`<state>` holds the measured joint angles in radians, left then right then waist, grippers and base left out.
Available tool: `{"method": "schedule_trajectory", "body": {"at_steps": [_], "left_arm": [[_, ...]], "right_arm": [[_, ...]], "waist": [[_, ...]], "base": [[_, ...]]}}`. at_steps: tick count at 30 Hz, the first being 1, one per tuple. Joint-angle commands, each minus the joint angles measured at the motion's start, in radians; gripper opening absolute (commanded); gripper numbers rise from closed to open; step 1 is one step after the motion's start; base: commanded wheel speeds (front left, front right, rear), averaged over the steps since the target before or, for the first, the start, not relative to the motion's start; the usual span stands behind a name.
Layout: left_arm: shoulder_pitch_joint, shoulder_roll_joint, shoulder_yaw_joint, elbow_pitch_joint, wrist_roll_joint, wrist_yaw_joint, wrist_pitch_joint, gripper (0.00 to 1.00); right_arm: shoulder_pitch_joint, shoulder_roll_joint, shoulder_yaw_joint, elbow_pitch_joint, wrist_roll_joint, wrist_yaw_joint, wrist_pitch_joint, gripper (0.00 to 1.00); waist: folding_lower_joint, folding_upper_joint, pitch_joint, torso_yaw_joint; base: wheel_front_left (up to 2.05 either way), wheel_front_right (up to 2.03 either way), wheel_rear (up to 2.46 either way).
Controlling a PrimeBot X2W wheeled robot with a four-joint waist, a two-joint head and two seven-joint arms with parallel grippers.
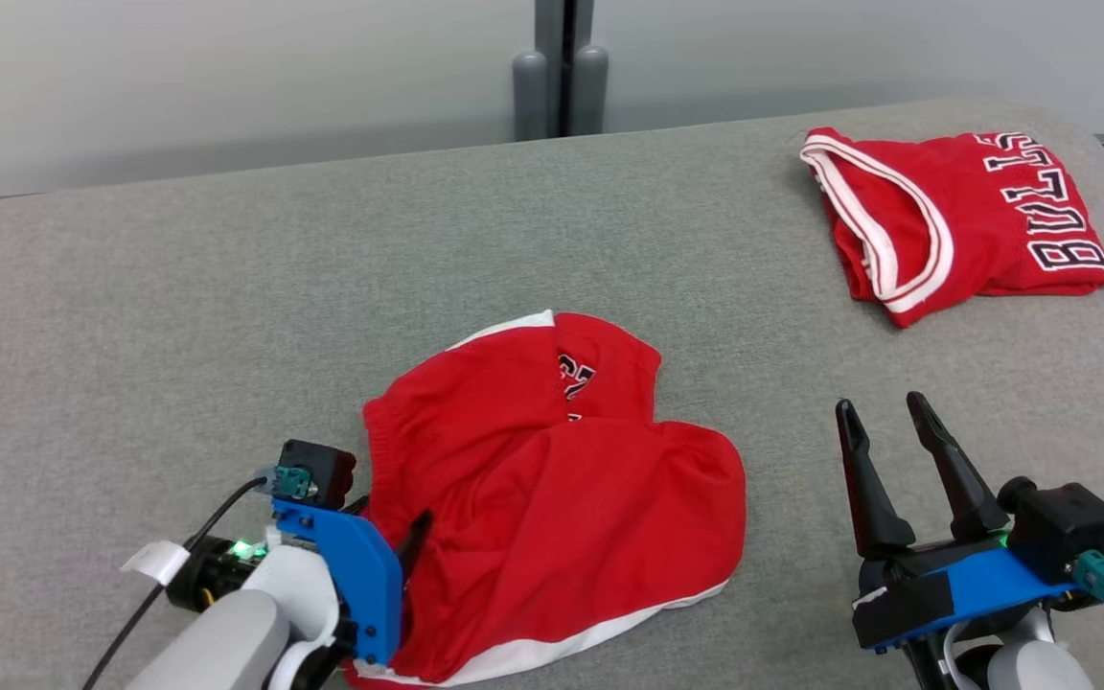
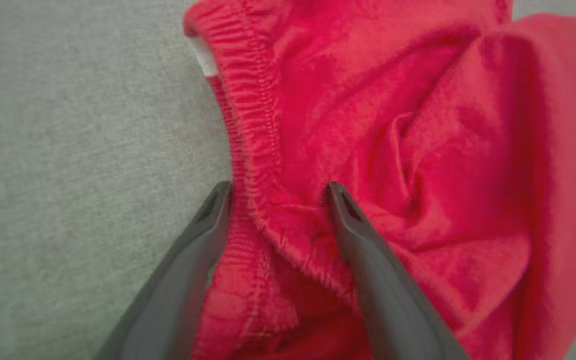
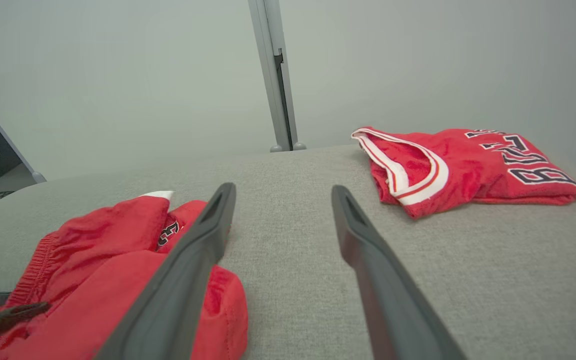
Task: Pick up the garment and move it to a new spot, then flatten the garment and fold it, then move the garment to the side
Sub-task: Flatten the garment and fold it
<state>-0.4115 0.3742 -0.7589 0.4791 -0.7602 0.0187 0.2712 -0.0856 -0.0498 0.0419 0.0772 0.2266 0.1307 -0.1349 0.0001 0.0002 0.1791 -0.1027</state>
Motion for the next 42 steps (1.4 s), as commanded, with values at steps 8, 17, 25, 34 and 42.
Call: {"method": "schedule_trajectory", "body": {"at_steps": [8, 17, 25, 34, 42], "left_arm": [[0.015, 0.051, -0.058, -0.009, 0.008, 0.041, 0.194, 0.45], [-0.056, 0.019, 0.028, -0.069, 0.079, 0.108, -0.101, 0.0], [-0.119, -0.002, 0.128, 0.038, 0.062, 0.103, -0.33, 0.0], [-0.149, -0.044, 0.201, 0.215, -0.01, 0.055, -0.444, 1.0], [-0.083, -0.079, 0.257, 0.206, -0.038, -0.022, -0.531, 1.0]], "right_arm": [[-0.005, -0.001, 0.007, 0.012, 0.013, 0.0, -0.015, 1.0], [-0.016, -0.001, 0.004, 0.006, 0.007, 0.0, -0.014, 1.0], [-0.024, -0.001, 0.01, 0.003, 0.009, 0.0, -0.01, 1.0], [-0.028, -0.001, 0.019, 0.012, 0.012, 0.0, -0.013, 1.0], [-0.005, -0.001, -0.011, 0.007, 0.007, 0.0, -0.007, 1.0]], "waist": [[-0.0001, -0.0002, 0.004, -0.032], [-0.0001, -0.0002, 0.016, -0.032], [-0.0001, -0.0002, 0.031, -0.029], [-0.0001, -0.0002, 0.029, -0.036], [-0.0001, -0.0002, -0.01, -0.003]], "base": [[0.0, 0.0, 0.0], [0.0, 0.0, 0.0], [0.0, 0.0, 0.0], [0.0, 0.0, 0.0], [0.0, 0.0, 0.0]]}}
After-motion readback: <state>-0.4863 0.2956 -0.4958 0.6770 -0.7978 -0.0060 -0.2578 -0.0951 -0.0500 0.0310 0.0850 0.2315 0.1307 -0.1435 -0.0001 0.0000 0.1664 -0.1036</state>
